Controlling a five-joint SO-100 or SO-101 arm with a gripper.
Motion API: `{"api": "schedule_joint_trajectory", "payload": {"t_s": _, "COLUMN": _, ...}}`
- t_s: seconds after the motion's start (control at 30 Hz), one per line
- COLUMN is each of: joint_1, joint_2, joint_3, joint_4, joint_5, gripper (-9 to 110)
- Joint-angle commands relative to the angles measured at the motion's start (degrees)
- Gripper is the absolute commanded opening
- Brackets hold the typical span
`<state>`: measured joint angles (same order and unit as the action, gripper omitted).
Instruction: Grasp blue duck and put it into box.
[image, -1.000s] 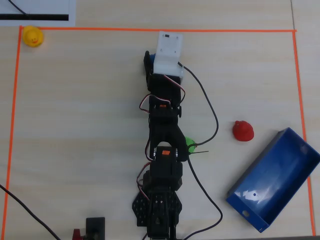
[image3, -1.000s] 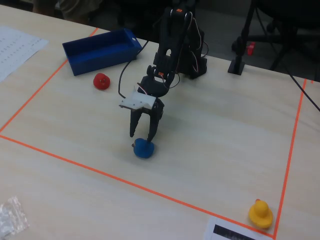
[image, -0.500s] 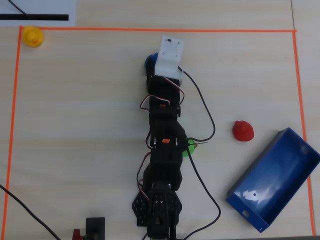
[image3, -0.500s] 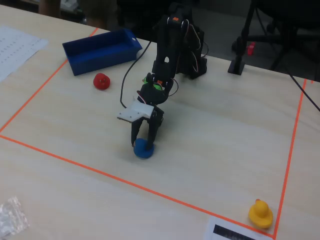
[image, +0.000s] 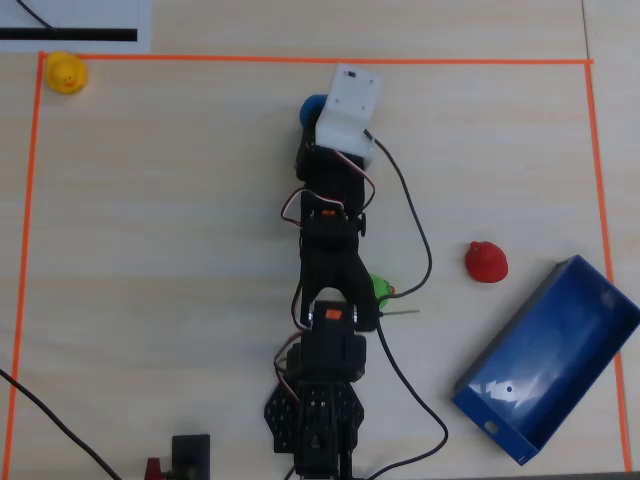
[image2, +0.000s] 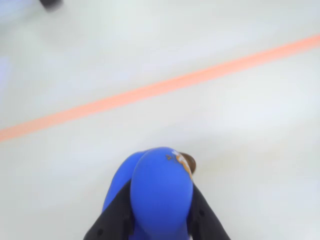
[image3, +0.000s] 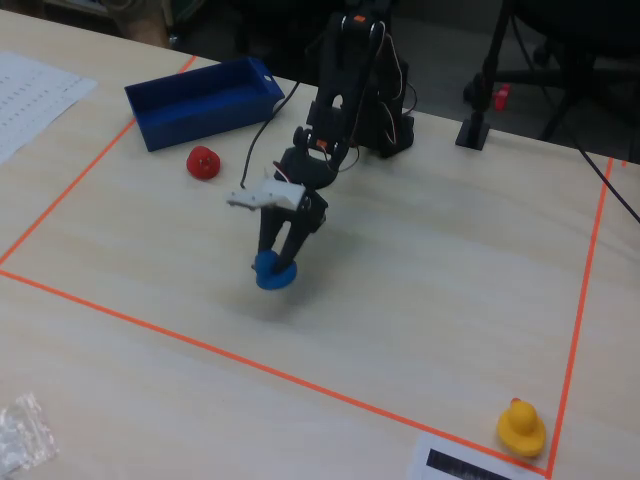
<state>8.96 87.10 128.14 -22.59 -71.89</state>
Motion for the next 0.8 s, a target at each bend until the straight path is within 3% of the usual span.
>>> {"api": "schedule_joint_trajectory", "payload": {"t_s": 0.0, "joint_1": 7.12, "joint_2": 18.28, "joint_3": -4.66, "joint_4": 15.12, "joint_5": 0.79, "gripper": 0}}
{"api": "schedule_joint_trajectory", "payload": {"t_s": 0.27, "joint_1": 20.83, "joint_2": 32.52, "joint_3": -14.68, "joint_4": 42.36, "joint_5": -4.66, "gripper": 0}}
{"api": "schedule_joint_trajectory", "payload": {"t_s": 0.37, "joint_1": 26.98, "joint_2": 37.44, "joint_3": -14.06, "joint_4": 46.93, "joint_5": -8.09, "gripper": 0}}
{"api": "schedule_joint_trajectory", "payload": {"t_s": 0.53, "joint_1": 39.81, "joint_2": 43.77, "joint_3": -7.29, "joint_4": 46.05, "joint_5": -16.79, "gripper": 0}}
{"api": "schedule_joint_trajectory", "payload": {"t_s": 0.77, "joint_1": 55.55, "joint_2": 45.62, "joint_3": 4.83, "joint_4": 29.53, "joint_5": -23.2, "gripper": 0}}
